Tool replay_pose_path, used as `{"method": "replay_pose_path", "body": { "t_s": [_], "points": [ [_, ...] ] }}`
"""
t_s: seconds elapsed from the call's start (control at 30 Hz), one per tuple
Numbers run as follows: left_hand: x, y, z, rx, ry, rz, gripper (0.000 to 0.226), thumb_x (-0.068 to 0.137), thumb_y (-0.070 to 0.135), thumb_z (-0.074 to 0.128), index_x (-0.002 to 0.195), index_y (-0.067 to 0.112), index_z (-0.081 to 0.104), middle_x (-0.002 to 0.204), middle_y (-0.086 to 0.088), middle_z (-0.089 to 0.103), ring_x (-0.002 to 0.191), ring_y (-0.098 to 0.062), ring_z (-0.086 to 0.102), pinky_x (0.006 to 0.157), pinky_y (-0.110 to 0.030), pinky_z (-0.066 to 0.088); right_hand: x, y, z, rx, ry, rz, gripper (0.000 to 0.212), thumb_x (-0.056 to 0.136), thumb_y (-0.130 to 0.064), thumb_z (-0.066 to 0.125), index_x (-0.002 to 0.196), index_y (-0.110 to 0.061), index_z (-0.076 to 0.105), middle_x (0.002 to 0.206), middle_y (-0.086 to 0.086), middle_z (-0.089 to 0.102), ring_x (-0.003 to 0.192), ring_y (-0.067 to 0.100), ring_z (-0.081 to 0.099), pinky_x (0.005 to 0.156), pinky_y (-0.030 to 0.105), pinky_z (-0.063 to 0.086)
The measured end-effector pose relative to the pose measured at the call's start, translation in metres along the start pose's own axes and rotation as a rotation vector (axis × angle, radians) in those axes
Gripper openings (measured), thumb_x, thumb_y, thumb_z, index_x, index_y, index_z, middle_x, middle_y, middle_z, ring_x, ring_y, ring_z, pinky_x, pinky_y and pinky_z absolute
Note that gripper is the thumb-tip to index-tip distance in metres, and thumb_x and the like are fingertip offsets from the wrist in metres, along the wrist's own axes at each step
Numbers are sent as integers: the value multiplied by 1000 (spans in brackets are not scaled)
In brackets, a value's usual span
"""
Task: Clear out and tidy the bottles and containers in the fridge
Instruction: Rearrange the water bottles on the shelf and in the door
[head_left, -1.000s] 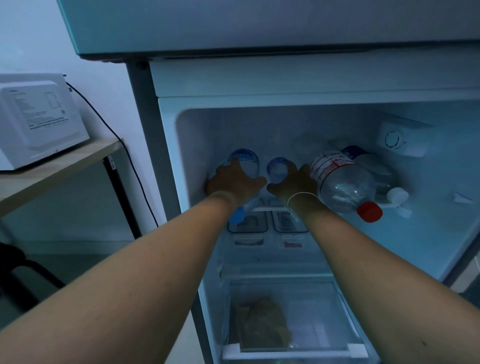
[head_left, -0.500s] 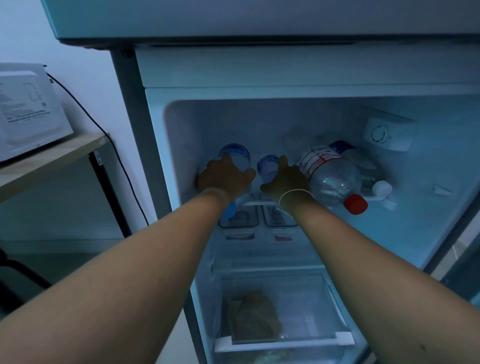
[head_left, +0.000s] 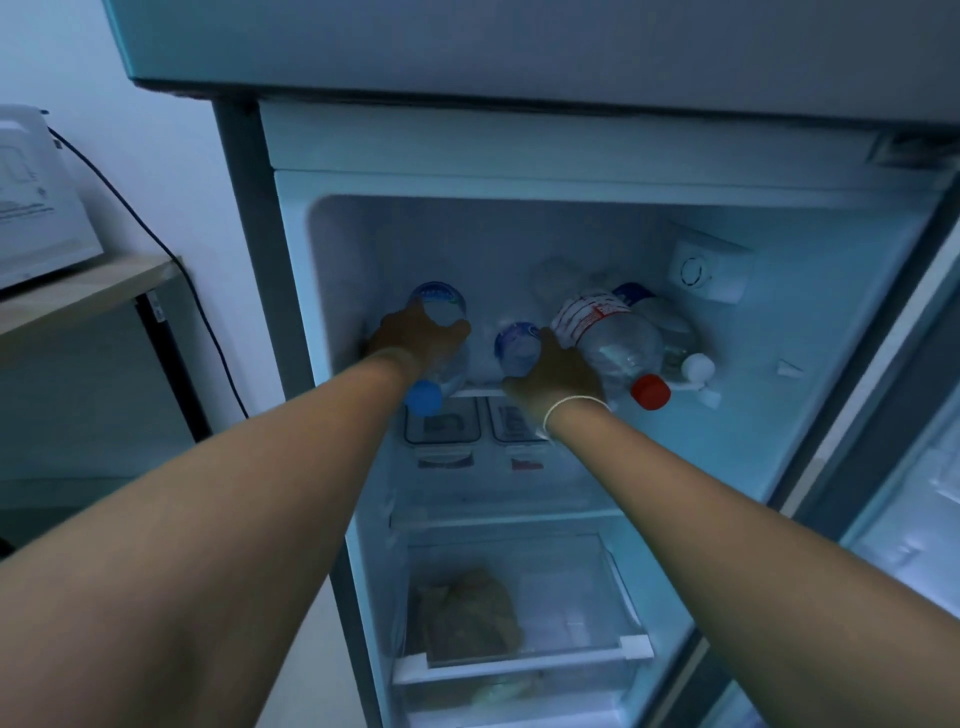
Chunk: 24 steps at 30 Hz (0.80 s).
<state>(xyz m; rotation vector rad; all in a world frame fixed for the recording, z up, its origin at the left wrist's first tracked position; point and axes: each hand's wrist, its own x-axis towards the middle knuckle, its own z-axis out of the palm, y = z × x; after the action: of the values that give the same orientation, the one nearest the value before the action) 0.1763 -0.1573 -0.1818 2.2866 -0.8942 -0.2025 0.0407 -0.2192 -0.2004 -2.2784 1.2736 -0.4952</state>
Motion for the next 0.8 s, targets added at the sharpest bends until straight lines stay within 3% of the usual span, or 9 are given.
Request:
{"method": "replay_pose_path", "body": {
  "t_s": [0.1, 0.23, 0.37, 0.4, 0.47, 0.53, 0.7, 0.8],
  "points": [
    [-8, -1, 0, -125, 4, -26, 77, 81, 53, 52, 146, 21, 26, 141, -13, 45, 119, -33, 54, 85, -32, 49, -14, 6, -6, 33, 8, 24, 72, 83, -31, 55, 147, -19, 24, 140, 15, 45, 126, 33, 48, 98, 34, 42],
    [-20, 0, 3, -160, -10, -37, 87, 77, 57, 57, 147, 17, 23, 146, -17, 32, 126, -33, 48, 92, -34, 48, -36, 14, -13, 63, 30, 19, 58, 78, -29, 53, 133, -14, 41, 123, 18, 58, 109, 35, 58, 75, 29, 42],
    [-35, 3, 7, -221, -23, -18, 87, 77, 54, 60, 148, 21, 22, 153, -13, 26, 132, -30, 43, 102, -32, 42, -62, 26, -24, 141, 40, 17, 45, 78, -30, 54, 119, -13, 49, 113, 17, 62, 101, 36, 61, 72, 28, 41],
    [-39, 5, 7, -239, -27, -17, 86, 78, 53, 60, 149, 23, 22, 153, -12, 27, 131, -29, 45, 98, -32, 44, -69, 28, -27, 157, 39, 24, 41, 77, -31, 55, 114, -13, 52, 108, 15, 64, 97, 35, 62, 71, 28, 43],
    [-47, 7, 9, -288, -53, -23, 84, 80, 52, 59, 149, 27, 19, 150, -8, 33, 116, -27, 52, 75, -32, 52, -80, 32, -34, 203, 36, 42, 35, 75, -32, 56, 106, -15, 56, 99, 11, 67, 91, 33, 64, 71, 30, 48],
    [-55, 9, 11, -344, -76, -23, 83, 81, 52, 58, 150, 29, 17, 147, -5, 37, 100, -24, 52, 53, -27, 47, -90, 36, -40, 259, 25, 63, 34, 74, -32, 58, 104, -16, 59, 95, 8, 66, 89, 31, 64, 72, 32, 51],
    [-66, 13, 16, -400, -98, -6, 79, 83, 49, 57, 149, 28, 19, 144, -5, 42, 100, -23, 53, 47, -25, 42, -113, 42, -52, 376, -4, 109, 33, 76, -28, 61, 106, -15, 60, 100, 7, 64, 83, 25, 62, 71, 31, 51],
    [-69, 18, 20, -408, -108, -20, 82, 80, 52, 57, 149, 30, 18, 147, -6, 37, 116, -29, 54, 48, -24, 44, -129, 47, -58, 412, -57, 168, 37, 76, -28, 63, 111, -15, 60, 100, 6, 62, 91, 28, 64, 80, 40, 56]
  ]
}}
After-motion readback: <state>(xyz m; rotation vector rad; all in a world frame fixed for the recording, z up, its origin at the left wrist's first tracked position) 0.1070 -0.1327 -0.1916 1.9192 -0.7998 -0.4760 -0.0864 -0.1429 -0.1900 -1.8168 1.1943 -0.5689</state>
